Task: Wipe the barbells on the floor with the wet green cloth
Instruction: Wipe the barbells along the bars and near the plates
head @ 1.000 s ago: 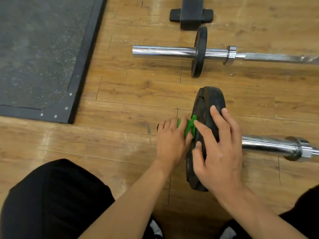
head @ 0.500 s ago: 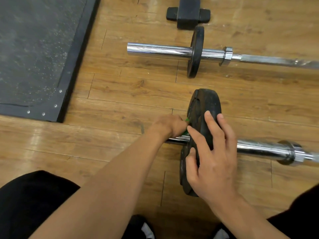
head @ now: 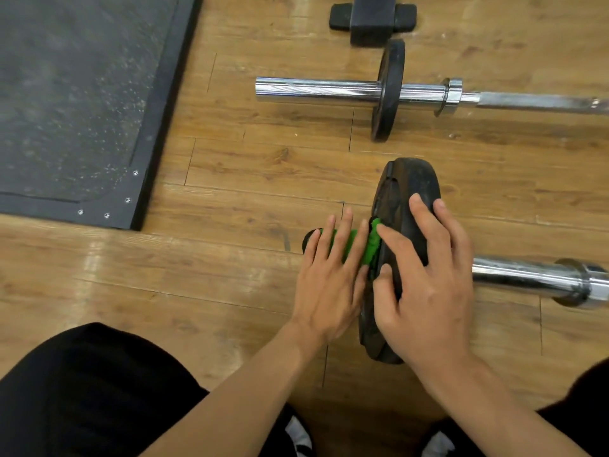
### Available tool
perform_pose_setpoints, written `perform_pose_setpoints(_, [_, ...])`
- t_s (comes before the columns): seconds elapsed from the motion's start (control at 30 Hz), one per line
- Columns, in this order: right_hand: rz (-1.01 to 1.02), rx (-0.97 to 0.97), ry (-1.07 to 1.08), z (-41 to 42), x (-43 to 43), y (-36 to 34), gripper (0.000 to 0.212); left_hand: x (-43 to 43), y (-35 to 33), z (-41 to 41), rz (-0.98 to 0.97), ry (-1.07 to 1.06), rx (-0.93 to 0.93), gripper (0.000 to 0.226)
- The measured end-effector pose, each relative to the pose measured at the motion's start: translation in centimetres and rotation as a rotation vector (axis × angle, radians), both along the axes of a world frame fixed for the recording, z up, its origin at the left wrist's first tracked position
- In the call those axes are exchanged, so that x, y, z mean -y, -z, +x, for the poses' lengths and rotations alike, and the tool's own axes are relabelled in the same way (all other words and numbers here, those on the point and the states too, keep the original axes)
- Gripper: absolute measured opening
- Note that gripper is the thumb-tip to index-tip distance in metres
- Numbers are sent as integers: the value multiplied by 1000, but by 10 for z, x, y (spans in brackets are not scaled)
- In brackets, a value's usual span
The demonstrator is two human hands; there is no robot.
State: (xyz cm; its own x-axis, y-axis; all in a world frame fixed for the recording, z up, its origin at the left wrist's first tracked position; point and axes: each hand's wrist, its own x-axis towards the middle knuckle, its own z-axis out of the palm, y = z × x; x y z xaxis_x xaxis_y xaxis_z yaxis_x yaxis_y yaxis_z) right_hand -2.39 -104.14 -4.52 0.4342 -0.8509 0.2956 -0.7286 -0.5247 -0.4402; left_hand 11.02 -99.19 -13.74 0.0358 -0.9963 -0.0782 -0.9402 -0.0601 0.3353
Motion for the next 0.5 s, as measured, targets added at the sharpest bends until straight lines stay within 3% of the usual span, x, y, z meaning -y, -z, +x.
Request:
perform_pose_setpoints(0.1, [15,-2,13,2,3,-1,41,-6,10,5,-146,77,71,77])
perform_pose_setpoints(0.27, [32,12,33,3,11,-1,39,6,10,6,-206,45,-19,66])
perform_pose_setpoints(0.4, [38,12,37,6,15,-2,40,21,2,3,-112,-16,20,48])
perform_pose_setpoints(0.5, [34,9,37,5,16,-1,40,58,-13,5,124,-25,156,41])
